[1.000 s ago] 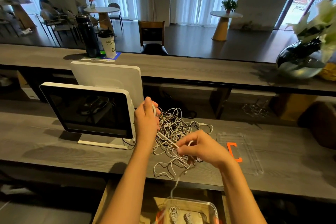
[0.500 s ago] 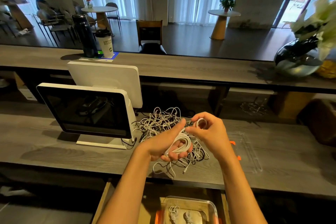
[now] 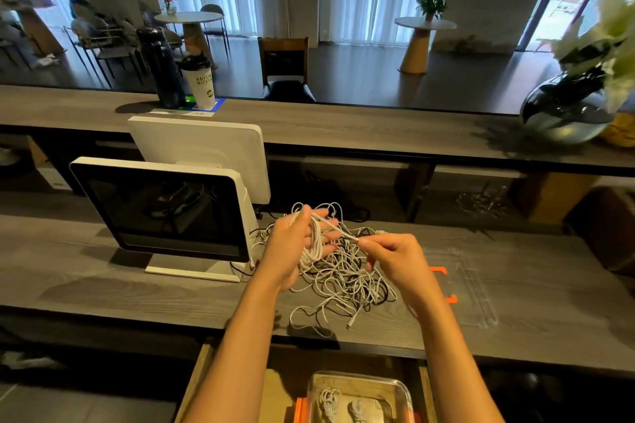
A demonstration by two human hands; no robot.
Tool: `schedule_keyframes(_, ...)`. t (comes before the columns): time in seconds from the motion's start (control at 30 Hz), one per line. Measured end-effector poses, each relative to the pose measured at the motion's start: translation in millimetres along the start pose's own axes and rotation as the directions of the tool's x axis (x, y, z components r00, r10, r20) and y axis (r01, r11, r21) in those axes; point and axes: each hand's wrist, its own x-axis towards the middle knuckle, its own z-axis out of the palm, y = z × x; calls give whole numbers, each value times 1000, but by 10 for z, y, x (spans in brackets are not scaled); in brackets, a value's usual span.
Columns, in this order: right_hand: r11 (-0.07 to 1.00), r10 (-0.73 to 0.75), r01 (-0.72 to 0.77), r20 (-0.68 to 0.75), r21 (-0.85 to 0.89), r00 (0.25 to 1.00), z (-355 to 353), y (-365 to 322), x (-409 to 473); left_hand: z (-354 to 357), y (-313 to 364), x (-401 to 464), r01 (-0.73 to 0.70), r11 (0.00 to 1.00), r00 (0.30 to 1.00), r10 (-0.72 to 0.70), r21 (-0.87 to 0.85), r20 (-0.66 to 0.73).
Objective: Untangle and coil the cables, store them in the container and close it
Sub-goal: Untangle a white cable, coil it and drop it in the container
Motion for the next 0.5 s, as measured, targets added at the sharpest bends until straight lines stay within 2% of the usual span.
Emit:
schedule_keyframes(0.03, 1000, 9, -8, 25, -21, 1000, 30, 1, 4, 43, -7, 11, -32, 986, 999, 27, -161, -34)
schedule_keyframes(0.1, 998, 29, -25, 91, -52, 995, 58, 6, 10, 82, -1, 42, -66, 883, 996, 32, -465, -81)
schedule_keyframes(0.13, 997, 45, -36, 125, -68, 991, 60, 0, 8, 79, 5, 65, -83, 834, 994, 33, -546, -102)
schedule_keyframes(0.2, 991, 62, -36, 201, -129, 978, 54, 0, -5, 32, 13, 118, -129, 808, 983, 30, -575, -179)
schedule_keyframes(0.27, 974, 58, 8, 282, -228, 958, 43, 11, -33, -51, -8, 182, -217, 884, 942, 79, -414, -325)
schedule_keyframes(0.33, 963, 44, 57, 363, -262, 931, 16, 22, -53, -122, -22, 207, -270, 960, 875, 212, -74, -435)
schedule_keyframes(0.43, 971, -7, 118, 472, -207, 882, 20, -19, -80, -150, -41, 207, -195, 923, 859, 325, 333, -396)
schedule_keyframes(0.5, 974, -47, 149, 492, -171, 869, 46, -66, -86, -120, -34, 183, -141, 819, 895, 346, 556, -283)
